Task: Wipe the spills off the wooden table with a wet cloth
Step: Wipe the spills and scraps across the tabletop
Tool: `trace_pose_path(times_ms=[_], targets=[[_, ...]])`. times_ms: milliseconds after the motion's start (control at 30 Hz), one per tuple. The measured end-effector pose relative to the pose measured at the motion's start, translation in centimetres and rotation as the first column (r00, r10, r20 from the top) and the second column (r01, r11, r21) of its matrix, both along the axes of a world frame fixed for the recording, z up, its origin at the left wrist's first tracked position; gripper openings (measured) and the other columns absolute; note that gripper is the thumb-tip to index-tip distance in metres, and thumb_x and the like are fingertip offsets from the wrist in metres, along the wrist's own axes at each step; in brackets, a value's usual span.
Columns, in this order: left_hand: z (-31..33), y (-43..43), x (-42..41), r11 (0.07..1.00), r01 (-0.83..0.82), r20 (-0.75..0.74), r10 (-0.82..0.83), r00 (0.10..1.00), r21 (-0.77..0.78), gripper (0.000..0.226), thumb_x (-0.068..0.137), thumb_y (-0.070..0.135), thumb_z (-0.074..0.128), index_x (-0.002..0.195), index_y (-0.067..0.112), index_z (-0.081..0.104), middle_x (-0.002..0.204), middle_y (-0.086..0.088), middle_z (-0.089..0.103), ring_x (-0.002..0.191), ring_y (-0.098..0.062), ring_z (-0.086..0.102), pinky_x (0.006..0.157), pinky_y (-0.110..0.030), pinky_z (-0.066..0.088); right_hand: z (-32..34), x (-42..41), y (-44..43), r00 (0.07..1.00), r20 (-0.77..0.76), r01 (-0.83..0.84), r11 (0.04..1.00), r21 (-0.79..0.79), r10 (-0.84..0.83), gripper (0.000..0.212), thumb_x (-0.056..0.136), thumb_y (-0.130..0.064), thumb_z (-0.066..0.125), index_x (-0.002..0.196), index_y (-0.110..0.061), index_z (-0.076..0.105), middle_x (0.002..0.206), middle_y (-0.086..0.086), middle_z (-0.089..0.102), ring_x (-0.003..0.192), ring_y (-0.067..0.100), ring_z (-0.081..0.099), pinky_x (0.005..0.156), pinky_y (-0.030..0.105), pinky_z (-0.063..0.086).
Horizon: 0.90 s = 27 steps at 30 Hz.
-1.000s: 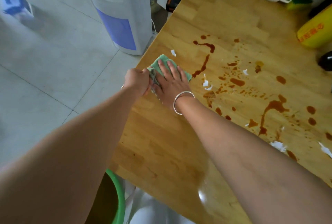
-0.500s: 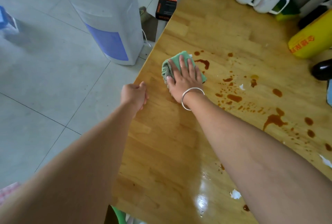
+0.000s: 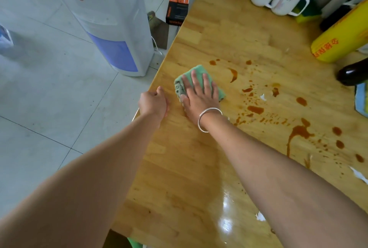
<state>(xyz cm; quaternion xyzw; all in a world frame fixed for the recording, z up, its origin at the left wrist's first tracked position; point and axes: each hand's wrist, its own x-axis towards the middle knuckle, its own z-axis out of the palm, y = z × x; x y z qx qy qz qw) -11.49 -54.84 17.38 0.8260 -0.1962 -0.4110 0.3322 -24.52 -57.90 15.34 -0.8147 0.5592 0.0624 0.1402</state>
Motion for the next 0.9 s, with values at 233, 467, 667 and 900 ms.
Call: trace_pose_path(times_ms=[233, 467, 667, 900], targets=[[0.0, -5.2, -1.4, 0.988, 0.149, -0.009, -0.149, 0.989, 0.035, 0.047, 0.099, 0.035, 0.042, 0.063, 0.010, 0.060, 0.051, -0.003, 0.054, 0.037, -0.017, 0.044, 0.045, -0.020, 0.040, 0.2, 1.3, -5.0, 0.999, -0.027, 0.045, 0.996, 0.077, -0.043, 0.056, 0.100, -0.046, 0.013, 0.150, -0.036, -0.012, 0.158, -0.005, -0.024, 0.145, 0.022, -0.022, 0.118, 0.044, -0.012], [-0.1, -5.3, -0.9, 0.968, 0.234, -0.044, -0.231, 0.972, 0.092, 0.048, 0.098, 0.034, 0.045, 0.057, 0.013, 0.058, 0.047, 0.000, 0.047, 0.036, -0.015, 0.038, 0.041, -0.017, 0.033, 0.8, -2.8, -8.5, 0.946, -0.056, 0.325, 0.932, 0.158, -0.320, 0.056, 0.100, -0.046, 0.011, 0.148, -0.038, -0.016, 0.156, -0.005, -0.029, 0.144, 0.022, -0.025, 0.117, 0.043, -0.013], [0.1, -5.3, -0.8, 0.965, 0.240, -0.064, -0.235, 0.970, 0.101, 0.047, 0.099, 0.035, 0.045, 0.061, 0.012, 0.059, 0.050, -0.001, 0.048, 0.038, -0.016, 0.037, 0.042, -0.019, 0.032, 0.8, -9.0, -7.3, 0.833, -0.109, 0.552, 0.827, 0.110, -0.542, 0.057, 0.100, -0.045, 0.011, 0.150, -0.035, -0.014, 0.157, -0.003, -0.025, 0.146, 0.022, -0.021, 0.118, 0.042, -0.009], [0.2, -5.0, -0.7, 0.960, 0.262, -0.075, -0.256, 0.964, 0.102, 0.049, 0.096, 0.046, 0.050, 0.062, 0.012, 0.060, 0.051, 0.000, 0.048, 0.042, -0.014, 0.039, 0.043, -0.020, 0.034, 0.8, -6.6, -7.0, 0.872, -0.101, 0.489, 0.864, 0.118, -0.480, 0.057, 0.102, -0.039, 0.014, 0.150, -0.033, -0.016, 0.156, -0.002, -0.028, 0.144, 0.026, -0.024, 0.117, 0.046, -0.012]])
